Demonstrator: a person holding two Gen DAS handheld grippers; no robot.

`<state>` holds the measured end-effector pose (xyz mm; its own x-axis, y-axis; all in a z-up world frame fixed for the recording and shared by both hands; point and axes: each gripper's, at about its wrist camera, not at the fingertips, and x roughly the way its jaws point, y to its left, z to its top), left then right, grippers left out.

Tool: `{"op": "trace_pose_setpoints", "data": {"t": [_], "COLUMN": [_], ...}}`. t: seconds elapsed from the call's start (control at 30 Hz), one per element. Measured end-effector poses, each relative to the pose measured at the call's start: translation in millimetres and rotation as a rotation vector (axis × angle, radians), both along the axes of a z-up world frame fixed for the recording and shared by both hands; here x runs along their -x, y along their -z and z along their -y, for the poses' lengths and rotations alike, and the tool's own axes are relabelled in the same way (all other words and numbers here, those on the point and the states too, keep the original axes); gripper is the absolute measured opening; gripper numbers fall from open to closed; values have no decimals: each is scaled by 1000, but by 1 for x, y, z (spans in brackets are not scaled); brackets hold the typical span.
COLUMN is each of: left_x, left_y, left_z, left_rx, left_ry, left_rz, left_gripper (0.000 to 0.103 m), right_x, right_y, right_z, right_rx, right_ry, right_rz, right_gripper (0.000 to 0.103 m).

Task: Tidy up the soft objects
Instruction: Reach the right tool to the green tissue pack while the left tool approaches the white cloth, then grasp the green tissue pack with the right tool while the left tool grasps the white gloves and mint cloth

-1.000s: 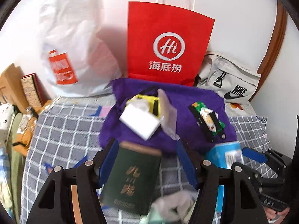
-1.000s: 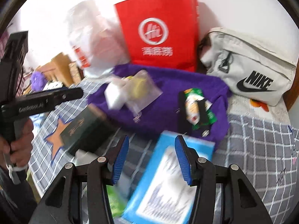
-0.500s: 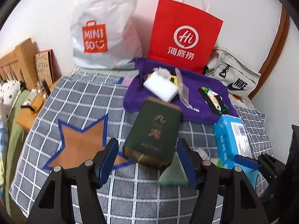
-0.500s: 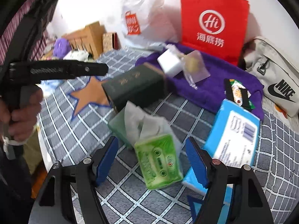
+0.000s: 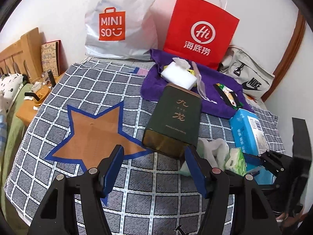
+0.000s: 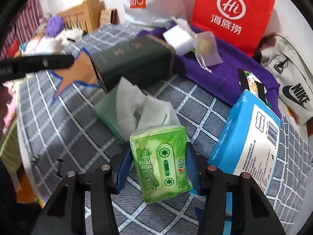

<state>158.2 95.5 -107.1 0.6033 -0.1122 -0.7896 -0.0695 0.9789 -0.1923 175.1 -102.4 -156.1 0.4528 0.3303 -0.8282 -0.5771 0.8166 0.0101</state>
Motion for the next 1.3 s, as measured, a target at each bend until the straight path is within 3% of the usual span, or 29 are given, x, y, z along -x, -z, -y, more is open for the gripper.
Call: {"op": "trace_pose_setpoints", "data": {"t": [0.23, 0.4, 0.6, 0.73, 0.87, 1.03, 1.23, 1.3], "left_x": [5, 15, 23, 23, 15, 1, -15, -20], "left_y": [3, 3, 11, 20, 32, 47, 62, 68], "left_z": [11, 25, 46, 56, 60, 61, 66, 67], "left_rx": [1, -5, -15, -11, 16, -4, -28, -24], "left_ry": [25, 50, 83, 107, 119, 108, 125, 137], "left_rz": [-15, -15, -35, -47, -57, -68, -76, -89], "left_gripper": [63, 63, 63, 63, 63, 62, 56, 46], "right_x": [25, 50, 73, 75, 70, 63, 54, 55], "right_y": [-27, -30, -15, 8, 25, 34, 42, 41], "right_z": [18, 38, 60, 82, 99, 103, 102, 101], "right_rx": [-118, -126, -48, -15, -40, -59, -66, -63], "right_ry": [56, 106, 141, 176, 226, 225, 214, 206], "right_rz": [-3, -13, -12, -65, -95, -105, -114, -106], "right_gripper": [51, 51, 51, 51, 51, 52, 54, 55]}}
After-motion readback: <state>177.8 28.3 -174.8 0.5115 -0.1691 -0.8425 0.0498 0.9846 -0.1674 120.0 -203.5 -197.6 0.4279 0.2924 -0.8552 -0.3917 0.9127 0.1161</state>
